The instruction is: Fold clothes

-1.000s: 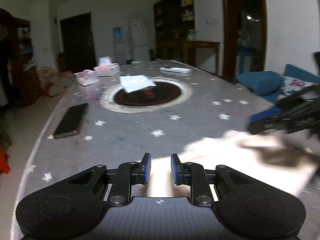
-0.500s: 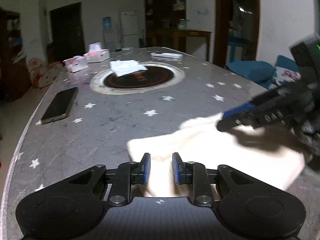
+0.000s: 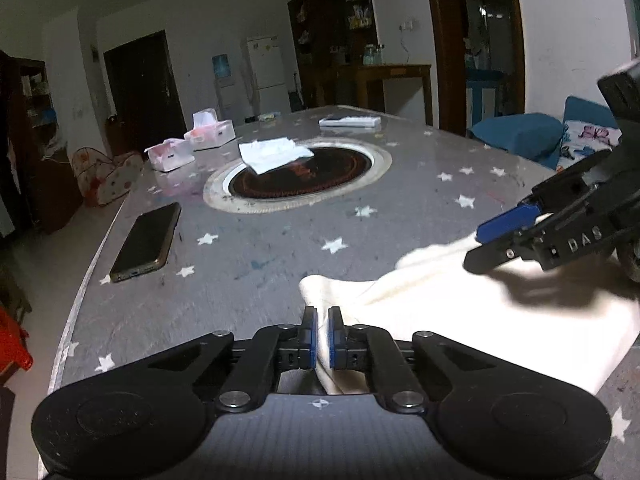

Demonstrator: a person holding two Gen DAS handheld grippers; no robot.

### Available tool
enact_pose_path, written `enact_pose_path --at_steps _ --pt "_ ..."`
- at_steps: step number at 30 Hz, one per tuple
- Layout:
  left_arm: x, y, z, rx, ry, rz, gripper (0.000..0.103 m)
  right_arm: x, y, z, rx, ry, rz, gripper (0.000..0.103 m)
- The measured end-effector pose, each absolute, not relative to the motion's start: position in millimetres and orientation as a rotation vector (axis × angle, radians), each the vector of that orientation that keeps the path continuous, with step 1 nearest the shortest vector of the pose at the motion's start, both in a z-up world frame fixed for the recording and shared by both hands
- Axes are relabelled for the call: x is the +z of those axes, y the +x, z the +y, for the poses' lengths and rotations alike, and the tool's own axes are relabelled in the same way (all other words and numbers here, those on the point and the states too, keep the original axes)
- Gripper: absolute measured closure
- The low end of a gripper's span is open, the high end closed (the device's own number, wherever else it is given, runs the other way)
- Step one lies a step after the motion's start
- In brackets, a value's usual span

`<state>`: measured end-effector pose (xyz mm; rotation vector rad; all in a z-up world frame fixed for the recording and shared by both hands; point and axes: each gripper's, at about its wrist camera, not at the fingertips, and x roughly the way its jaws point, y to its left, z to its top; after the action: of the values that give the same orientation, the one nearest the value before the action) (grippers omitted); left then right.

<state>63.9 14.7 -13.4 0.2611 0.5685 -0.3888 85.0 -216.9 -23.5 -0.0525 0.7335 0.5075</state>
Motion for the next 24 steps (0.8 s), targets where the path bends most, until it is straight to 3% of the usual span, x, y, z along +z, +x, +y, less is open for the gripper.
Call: enact_pose_path --at_steps 8,24 --pt "-3.7 57.2 31.3 -0.399 0.222 0.567 0.094 -4.7 44.0 -210.3 0.582 -0.090 0.693 0.053" --pt "-19.6 26.8 0.7 -0.511 0.269 0.584 0.091 -16.8 -25.8 -265.1 0.559 0.012 0.733 0.052"
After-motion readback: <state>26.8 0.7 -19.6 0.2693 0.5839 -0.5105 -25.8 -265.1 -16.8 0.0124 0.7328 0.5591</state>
